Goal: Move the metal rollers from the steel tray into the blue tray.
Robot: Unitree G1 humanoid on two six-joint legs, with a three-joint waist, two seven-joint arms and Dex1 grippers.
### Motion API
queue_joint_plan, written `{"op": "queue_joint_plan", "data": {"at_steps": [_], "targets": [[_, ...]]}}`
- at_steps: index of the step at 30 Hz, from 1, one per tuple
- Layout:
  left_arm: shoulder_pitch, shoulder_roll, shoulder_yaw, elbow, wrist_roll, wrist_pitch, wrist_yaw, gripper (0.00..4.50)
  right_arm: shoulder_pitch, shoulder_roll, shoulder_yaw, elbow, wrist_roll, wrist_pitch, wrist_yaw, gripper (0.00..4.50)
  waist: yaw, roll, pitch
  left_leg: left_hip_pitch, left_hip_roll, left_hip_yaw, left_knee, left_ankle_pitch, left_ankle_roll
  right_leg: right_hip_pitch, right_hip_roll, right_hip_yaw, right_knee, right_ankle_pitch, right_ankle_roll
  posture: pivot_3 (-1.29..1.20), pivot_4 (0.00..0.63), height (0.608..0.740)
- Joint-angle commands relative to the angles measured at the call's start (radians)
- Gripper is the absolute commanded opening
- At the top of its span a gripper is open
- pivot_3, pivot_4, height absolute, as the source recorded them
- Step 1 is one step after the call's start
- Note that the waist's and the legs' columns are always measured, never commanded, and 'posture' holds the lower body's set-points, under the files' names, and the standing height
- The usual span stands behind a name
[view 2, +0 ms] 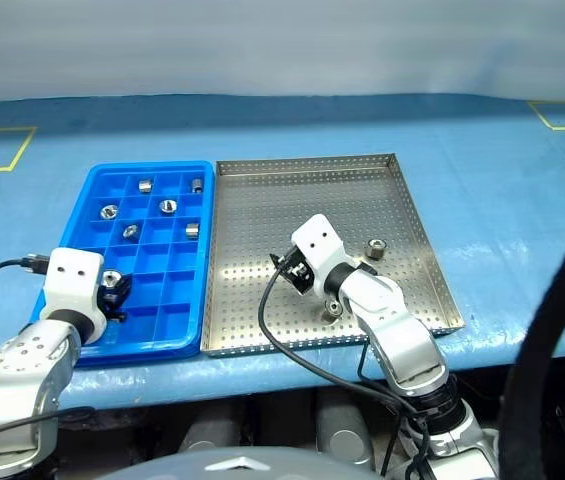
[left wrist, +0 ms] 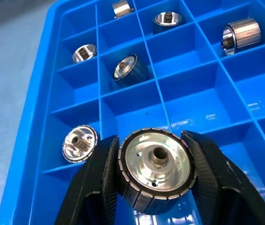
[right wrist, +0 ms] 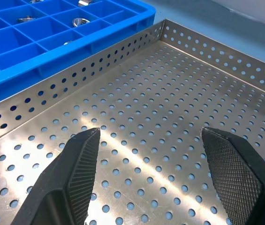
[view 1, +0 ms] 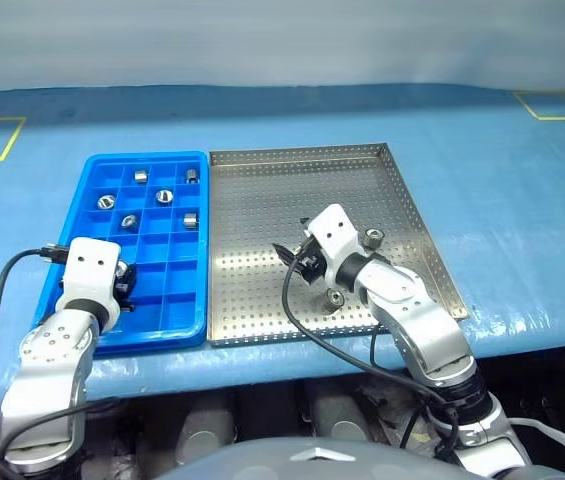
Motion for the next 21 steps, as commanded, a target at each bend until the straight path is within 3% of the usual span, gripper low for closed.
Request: {"op": "queue_joint_plan", "data": {"at_steps": [1, 4, 12, 17, 21], "targets": [[-0.006, 0.0, 0.004, -0.01, -0.007, -0.013, 0.003, 1.81, -0.02, 0.001, -0.017, -0.014, 0.004, -0.019, 0.002, 3.62, 0.0, 0.0, 0.0, 0.0, 0.0, 0.0, 0.0, 0.0, 0.0, 0.0, 0.0, 0.0, 0.0, 0.0, 0.0, -0.11, 0.15, 0.74], [0.001, 0.0, 0.008, -0.002, -0.013, -0.016, -0.001, 1.81, -0.02, 0.0, -0.019, -0.014, 0.003, -0.019, 0.001, 3.62, 0.0, 0.0, 0.0, 0.0, 0.0, 0.0, 0.0, 0.0, 0.0, 0.0, 0.0, 0.0, 0.0, 0.0, 0.0, -0.11, 0.15, 0.74], [0.005, -0.006, 0.017, 0.009, -0.003, -0.014, 0.024, 4.47, -0.022, 0.001, -0.025, -0.012, 0.002, -0.02, -0.004, 3.62, -0.001, 0.0, 0.0, 0.0, 0.0, 0.0, 0.0, 0.0, 0.0, 0.0, 0.0, 0.0, 0.0, 0.0, 0.0, -0.11, 0.15, 0.74], [-0.08, -0.067, 0.065, -0.016, -0.098, -0.105, -0.014, 4.49, -0.024, -0.002, -0.048, -0.011, 0.002, -0.022, -0.015, 3.62, 0.005, 0.0, 0.0, 0.0, 0.0, 0.0, 0.0, 0.0, 0.0, 0.0, 0.0, -0.001, 0.0, 0.0, 0.0, -0.12, 0.15, 0.74], [-0.177, -0.039, -0.03, -0.023, -0.187, -0.178, -0.121, 4.49, -0.027, -0.017, -0.133, -0.011, 0.004, -0.015, -0.035, 3.62, 0.004, 0.0, 0.0, 0.0, -0.001, 0.0, 0.001, 0.0, 0.0, 0.001, 0.0, -0.001, 0.0, 0.0, 0.0, -0.16, 0.15, 0.74]]}}
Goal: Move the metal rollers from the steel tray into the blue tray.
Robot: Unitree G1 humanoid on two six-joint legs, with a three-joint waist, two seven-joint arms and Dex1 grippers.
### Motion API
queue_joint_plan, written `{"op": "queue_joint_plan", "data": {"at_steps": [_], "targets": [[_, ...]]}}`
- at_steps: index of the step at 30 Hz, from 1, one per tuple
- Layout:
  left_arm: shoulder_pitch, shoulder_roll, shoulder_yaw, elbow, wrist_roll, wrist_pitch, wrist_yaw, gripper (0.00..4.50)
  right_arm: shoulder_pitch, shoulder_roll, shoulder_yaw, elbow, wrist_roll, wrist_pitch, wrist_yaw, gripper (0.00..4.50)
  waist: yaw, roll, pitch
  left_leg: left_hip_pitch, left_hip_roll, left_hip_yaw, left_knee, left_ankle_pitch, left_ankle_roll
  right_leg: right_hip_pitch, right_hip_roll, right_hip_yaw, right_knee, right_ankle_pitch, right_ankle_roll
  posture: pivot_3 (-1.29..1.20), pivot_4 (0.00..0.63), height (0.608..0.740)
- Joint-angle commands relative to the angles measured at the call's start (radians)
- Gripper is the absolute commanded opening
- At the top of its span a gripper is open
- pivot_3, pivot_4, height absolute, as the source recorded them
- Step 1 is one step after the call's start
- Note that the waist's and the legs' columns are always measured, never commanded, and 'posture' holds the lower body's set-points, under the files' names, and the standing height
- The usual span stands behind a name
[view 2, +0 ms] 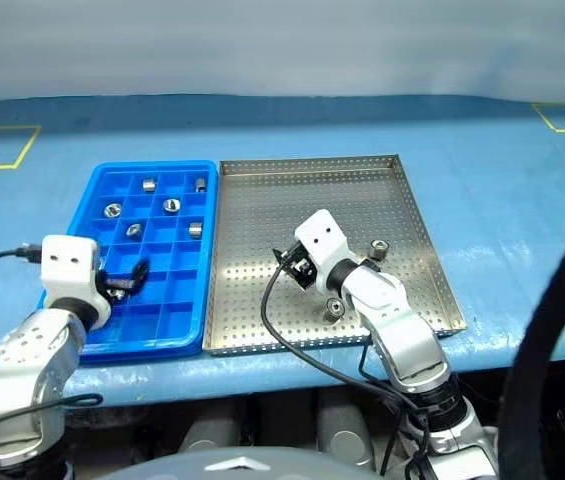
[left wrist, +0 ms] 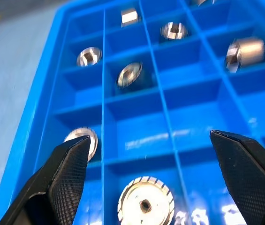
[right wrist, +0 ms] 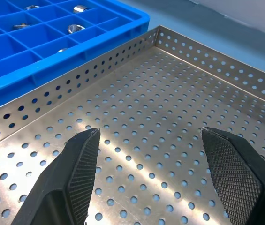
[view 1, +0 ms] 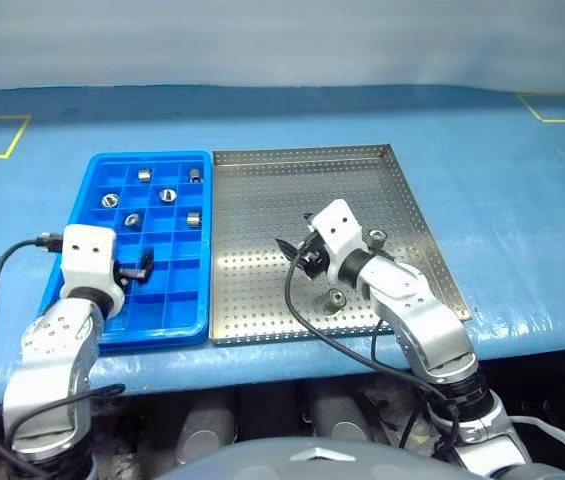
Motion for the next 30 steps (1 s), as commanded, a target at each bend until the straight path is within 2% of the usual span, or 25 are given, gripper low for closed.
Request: {"op": "queue_joint_plan", "data": {"at_steps": [1, 9, 12, 17, 22, 30], "targets": [[-0.079, 0.034, -0.098, -0.025, -0.06, -0.095, -0.083, 4.49, -0.012, -0.024, -0.097, -0.013, -0.005, -0.012, -0.029, 3.62, -0.003, 0.0, 0.0, 0.0, 0.0, 0.0, 0.0, 0.0, 0.0, 0.0, 0.0, 0.0, 0.0, 0.0, 0.0, -0.17, 0.15, 0.74], [-0.23, 0.023, -0.404, 0.288, 0.039, -0.353, -0.115, 4.49, 0.028, -0.109, -0.218, 0.004, -0.036, 0.063, -0.074, 3.62, -0.036, 0.002, -0.001, 0.0, -0.001, 0.001, -0.001, -0.001, 0.001, 0.0, 0.001, 0.002, -0.001, 0.0, 0.001, -0.28, 0.15, 0.74], [-0.25, -0.011, -0.427, 0.35, 0.025, -0.394, -0.121, 4.49, 0.038, -0.124, -0.247, 0.038, -0.04, 0.078, -0.079, 3.62, -0.065, 0.002, 0.0, -0.001, -0.001, 0.002, -0.001, -0.001, 0.002, -0.001, 0.001, 0.003, -0.001, 0.001, 0.001, -0.29, 0.15, 0.74], [-0.245, -0.012, -0.472, 0.362, 0.024, -0.421, -0.151, 4.49, 0.017, -0.094, -0.3, 0.108, -0.002, 0.063, -0.08, 3.62, -0.102, 0.002, 0.0, 0.0, -0.001, 0.002, -0.001, -0.001, 0.002, 0.0, 0.002, 0.004, -0.001, 0.001, 0.002, -0.3, 0.15, 0.74], [-0.227, -0.005, -0.463, 0.347, 0.017, -0.415, -0.153, 4.49, -0.017, -0.069, -0.287, 0.165, 0.014, 0.04, -0.077, 3.62, -0.133, 0.002, 0.0, 0.0, 0.0, 0.002, 0.0, -0.001, 0.003, 0.0, 0.005, 0.008, -0.001, 0.002, 0.004, -0.27, 0.15, 0.74], [-0.199, 0.003, -0.464, 0.325, 0.018, -0.404, -0.146, 4.49, -0.068, -0.025, -0.248, 0.238, 0.022, 0.008, -0.068, 3.62, -0.134, 0.003, 0.0, 0.0, 0.001, 0.002, 0.0, -0.001, 0.002, -0.001, 0.007, 0.01, -0.001, 0.002, 0.004, -0.24, 0.15, 0.74]]}}
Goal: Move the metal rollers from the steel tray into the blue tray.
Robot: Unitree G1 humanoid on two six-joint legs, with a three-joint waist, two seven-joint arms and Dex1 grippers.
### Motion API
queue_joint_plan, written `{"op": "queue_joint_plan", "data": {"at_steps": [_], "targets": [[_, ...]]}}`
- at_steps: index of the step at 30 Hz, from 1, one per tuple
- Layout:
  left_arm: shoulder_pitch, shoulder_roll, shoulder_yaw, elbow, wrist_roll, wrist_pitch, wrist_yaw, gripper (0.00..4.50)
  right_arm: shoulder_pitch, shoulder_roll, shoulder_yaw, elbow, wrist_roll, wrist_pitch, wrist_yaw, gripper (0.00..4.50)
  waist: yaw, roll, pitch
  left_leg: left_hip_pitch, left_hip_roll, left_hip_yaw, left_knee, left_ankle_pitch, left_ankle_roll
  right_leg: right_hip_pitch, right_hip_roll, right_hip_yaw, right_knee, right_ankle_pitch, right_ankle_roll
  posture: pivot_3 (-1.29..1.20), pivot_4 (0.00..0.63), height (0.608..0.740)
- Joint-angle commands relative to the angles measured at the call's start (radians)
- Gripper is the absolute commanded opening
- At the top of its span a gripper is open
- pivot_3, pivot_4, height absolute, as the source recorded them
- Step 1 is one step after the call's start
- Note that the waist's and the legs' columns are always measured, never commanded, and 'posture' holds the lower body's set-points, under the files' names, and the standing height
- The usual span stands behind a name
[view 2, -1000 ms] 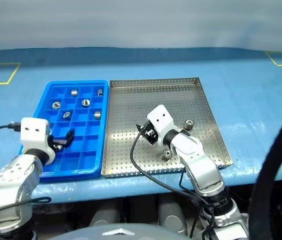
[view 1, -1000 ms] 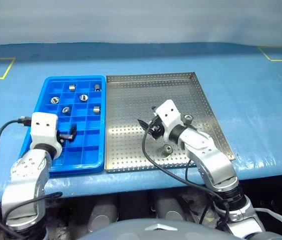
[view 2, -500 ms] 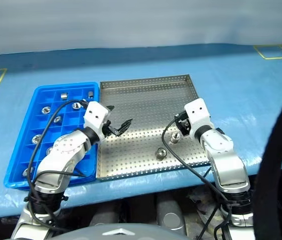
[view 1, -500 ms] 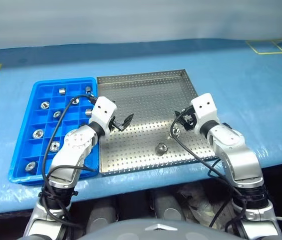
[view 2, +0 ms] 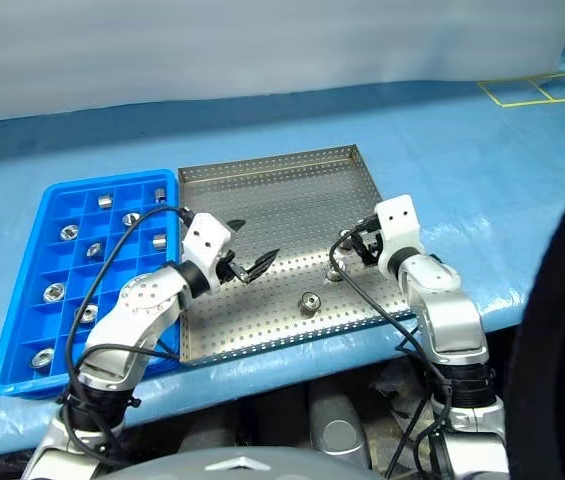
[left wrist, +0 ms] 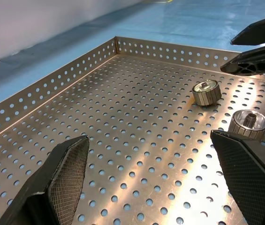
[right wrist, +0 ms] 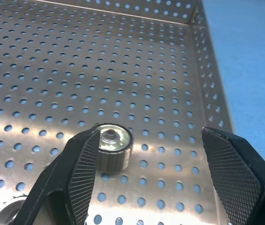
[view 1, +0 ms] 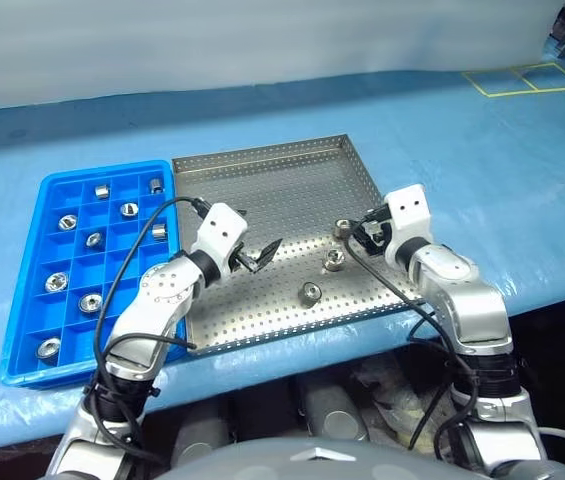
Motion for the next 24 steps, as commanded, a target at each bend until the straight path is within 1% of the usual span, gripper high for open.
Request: {"op": "queue_joint_plan", "data": {"at_steps": [1, 11, 22, 24], "targets": [[0.003, 0.0, 0.01, -0.048, -0.003, -0.008, 0.006, 4.49, -0.029, 0.009, 0.003, 0.009, 0.008, -0.034, 0.005, 3.62, 0.003, 0.0, 0.0, 0.0, 0.0, 0.0, 0.0, 0.0, 0.0, 0.0, 0.0, 0.0, 0.0, 0.0, 0.0, -0.24, 0.15, 0.74], [0.011, 0.009, 0.021, -0.055, -0.002, -0.007, 0.016, 4.49, -0.066, 0.034, 0.014, 0.127, 0.002, -0.062, 0.006, 3.62, 0.019, 0.0, 0.0, 0.0, 0.0, 0.0, 0.0, 0.0, 0.0, 0.0, -0.001, 0.0, 0.0, 0.0, 0.001, -0.23, 0.15, 0.74], [0.019, 0.017, 0.028, -0.062, 0.0, -0.006, 0.022, 4.49, -0.104, 0.043, -0.001, 0.242, 0.007, -0.082, -0.003, 3.62, 0.02, 0.0, 0.0, 0.0, 0.0, 0.0, 0.0, 0.0, 0.0, 0.0, -0.001, 0.0, 0.0, 0.001, 0.001, -0.21, 0.15, 0.74], [0.017, 0.018, 0.031, -0.066, 0.002, -0.003, 0.025, 4.5, -0.11, 0.044, -0.003, 0.262, 0.003, -0.079, -0.012, 3.23, 0.022, 0.0, 0.0, 0.0, 0.0, 0.0, 0.0, 0.0, 0.0, 0.0, -0.001, 0.0, 0.0, 0.001, 0.001, -0.21, 0.15, 0.74]]}}
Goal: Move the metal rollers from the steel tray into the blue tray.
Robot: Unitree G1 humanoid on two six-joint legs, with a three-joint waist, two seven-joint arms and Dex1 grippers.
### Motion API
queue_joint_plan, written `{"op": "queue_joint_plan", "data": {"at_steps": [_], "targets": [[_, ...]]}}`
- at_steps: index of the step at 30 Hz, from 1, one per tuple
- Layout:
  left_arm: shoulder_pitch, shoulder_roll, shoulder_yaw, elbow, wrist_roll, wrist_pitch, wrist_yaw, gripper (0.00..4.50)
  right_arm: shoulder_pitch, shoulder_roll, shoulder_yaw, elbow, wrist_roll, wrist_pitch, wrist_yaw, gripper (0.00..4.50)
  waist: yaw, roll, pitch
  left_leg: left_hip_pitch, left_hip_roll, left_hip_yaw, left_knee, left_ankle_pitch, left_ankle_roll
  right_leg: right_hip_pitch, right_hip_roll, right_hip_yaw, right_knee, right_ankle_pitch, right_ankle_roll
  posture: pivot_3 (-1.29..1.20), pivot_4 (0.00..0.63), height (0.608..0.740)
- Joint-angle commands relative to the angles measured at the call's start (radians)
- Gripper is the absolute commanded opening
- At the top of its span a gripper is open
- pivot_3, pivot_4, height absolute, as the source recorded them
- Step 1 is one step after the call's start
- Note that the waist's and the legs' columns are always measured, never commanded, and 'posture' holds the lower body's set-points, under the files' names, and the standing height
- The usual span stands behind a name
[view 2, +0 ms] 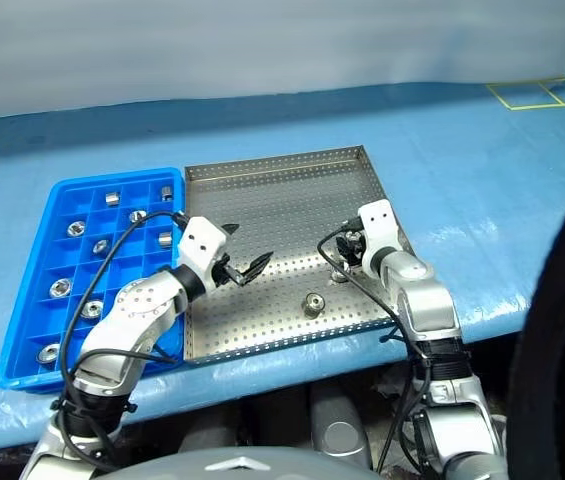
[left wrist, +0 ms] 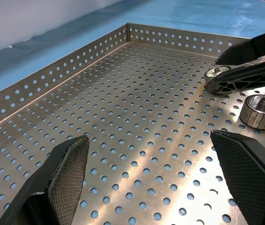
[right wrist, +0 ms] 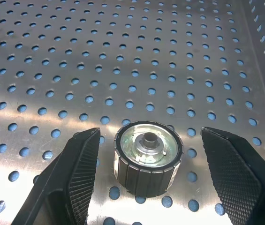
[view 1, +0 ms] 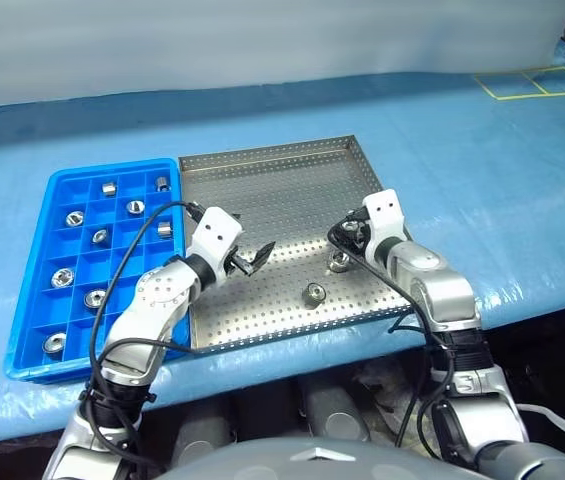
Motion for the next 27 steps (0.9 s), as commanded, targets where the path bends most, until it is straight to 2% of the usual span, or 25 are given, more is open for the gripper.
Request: {"op": "queue_joint_plan", "data": {"at_steps": [1, 3, 7, 11, 19, 24, 27], "targets": [[-0.005, 0.008, 0.02, -0.058, 0.001, -0.005, 0.007, 4.5, -0.024, 0.001, -0.02, 0.011, 0.001, -0.019, -0.016, 3.06, 0.001, 0.0, 0.0, 0.0, 0.0, 0.0, 0.0, 0.0, 0.0, 0.0, 0.0, 0.0, 0.0, 0.0, 0.0, -0.21, 0.15, 0.74], [-0.007, 0.011, 0.027, -0.061, 0.0, -0.002, 0.007, 4.5, -0.024, 0.001, -0.018, 0.01, 0.001, -0.018, -0.018, 2.43, 0.001, 0.0, 0.0, 0.0, 0.0, 0.0, 0.0, 0.0, 0.0, 0.0, 0.0, 0.0, 0.0, 0.0, 0.0, -0.21, 0.15, 0.74], [-0.007, 0.017, 0.031, -0.065, -0.003, -0.001, 0.009, 4.5, -0.019, 0.006, -0.027, 0.002, 0.009, -0.017, -0.024, 2.43, 0.002, 0.0, 0.0, 0.0, 0.0, 0.0, 0.0, 0.0, 0.0, 0.0, 0.0, 0.0, 0.0, 0.0, 0.0, -0.21, 0.15, 0.74], [-0.008, 0.018, 0.032, -0.065, -0.002, 0.0, 0.008, 4.5, -0.015, 0.008, -0.039, -0.027, 0.004, -0.031, -0.044, 1.7, 0.002, 0.0, 0.0, 0.0, 0.0, 0.0, 0.0, 0.0, 0.0, 0.0, 0.0, 0.0, 0.0, 0.0, 0.0, -0.21, 0.15, 0.74], [-0.004, 0.016, 0.093, -0.095, -0.064, -0.001, -0.006, 4.5, -0.01, 0.018, -0.005, -0.231, 0.035, 0.001, -0.013, 1.7, 0.001, 0.001, 0.001, 0.0, 0.0, 0.0, 0.0, 0.0, 0.0, -0.001, 0.0, 0.0, 0.0, 0.0, 0.0, -0.22, 0.15, 0.74], [0.018, 0.025, 0.26, -0.172, -0.211, 0.057, -0.029, 4.5, -0.004, 0.076, 0.078, -0.393, 0.15, 0.063, 0.08, 1.7, -0.004, 0.002, 0.001, 0.0, 0.001, 0.0, 0.0, 0.0, 0.0, -0.001, 0.0, 0.0, 0.0, 0.0, 0.0, -0.21, 0.15, 0.74], [0.052, 0.109, 0.359, -0.221, -0.234, 0.108, -0.04, 4.5, -0.002, 0.113, 0.154, -0.444, 0.209, 0.102, 0.128, 1.7, -0.006, 0.002, 0.001, 0.0, 0.002, -0.001, 0.0, 0.0, 0.0, -0.001, 0.001, -0.001, 0.001, 0.0, 0.0, -0.2, 0.15, 0.74]]}}
